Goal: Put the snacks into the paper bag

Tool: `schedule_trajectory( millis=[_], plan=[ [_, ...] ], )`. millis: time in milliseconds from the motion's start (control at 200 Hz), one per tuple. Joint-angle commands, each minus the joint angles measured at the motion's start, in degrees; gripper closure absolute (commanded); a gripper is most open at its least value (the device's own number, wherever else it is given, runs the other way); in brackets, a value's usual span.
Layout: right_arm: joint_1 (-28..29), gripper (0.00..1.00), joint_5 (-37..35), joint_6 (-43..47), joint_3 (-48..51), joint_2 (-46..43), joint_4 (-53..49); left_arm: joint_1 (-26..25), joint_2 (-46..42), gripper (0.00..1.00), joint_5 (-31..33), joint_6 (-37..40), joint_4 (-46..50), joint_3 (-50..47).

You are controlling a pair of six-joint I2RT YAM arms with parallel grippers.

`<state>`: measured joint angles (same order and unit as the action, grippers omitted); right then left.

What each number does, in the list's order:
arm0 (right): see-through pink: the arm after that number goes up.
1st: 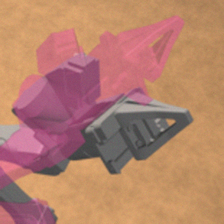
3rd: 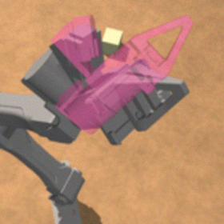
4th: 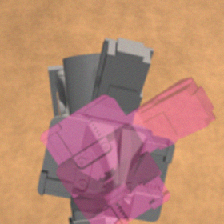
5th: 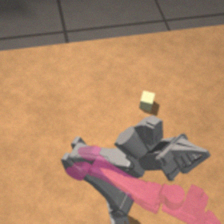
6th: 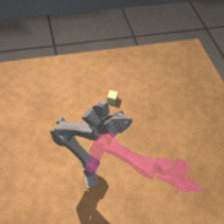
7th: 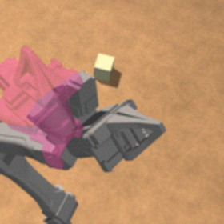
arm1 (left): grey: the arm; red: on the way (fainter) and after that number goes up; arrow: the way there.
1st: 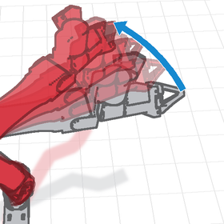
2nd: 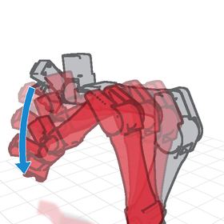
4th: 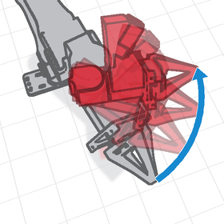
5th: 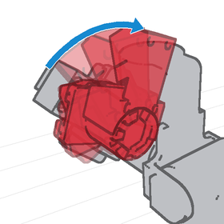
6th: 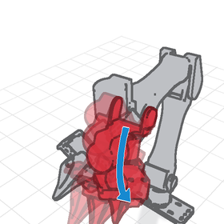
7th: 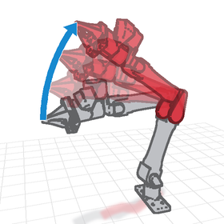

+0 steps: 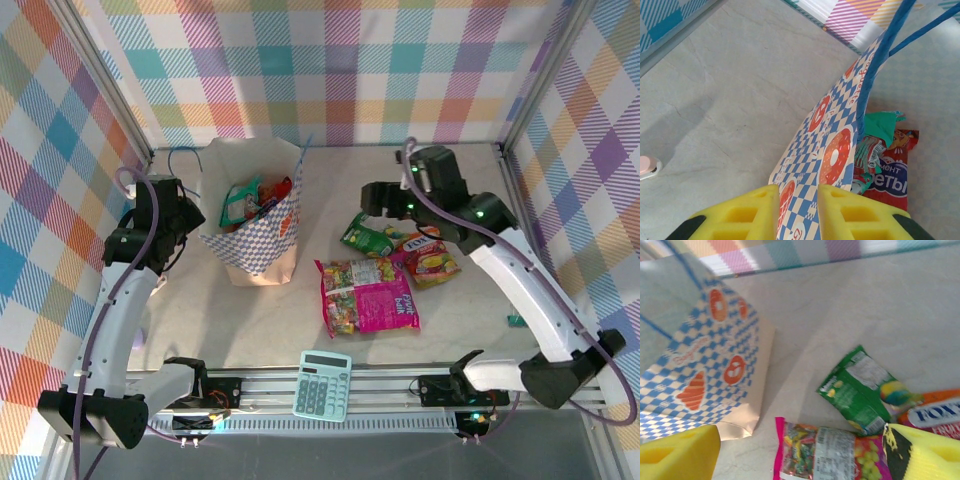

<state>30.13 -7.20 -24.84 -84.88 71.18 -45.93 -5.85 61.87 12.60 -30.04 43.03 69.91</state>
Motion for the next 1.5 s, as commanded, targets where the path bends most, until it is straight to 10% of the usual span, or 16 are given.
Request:
schedule_trajectory(
  millis=[0,270,1495],
  plan=[
    [-3.38,0.15,3.87,-5.28,4.06,-3.56,1.21,0.3,0.11,0.73,-0.6,0.12,0.43,1.69],
    [-7.94,0.0,8.33,-6.03,9.45,-6.24,0.0,0.26,0.61,0.72,-0.66,0.52,1.27,1.55],
    [-35.09,0.01,24.16,-22.36,36.24,1.75,6.21,0.22,2.39,0.7,0.17,2.36,3.42,2.42]
  ],
)
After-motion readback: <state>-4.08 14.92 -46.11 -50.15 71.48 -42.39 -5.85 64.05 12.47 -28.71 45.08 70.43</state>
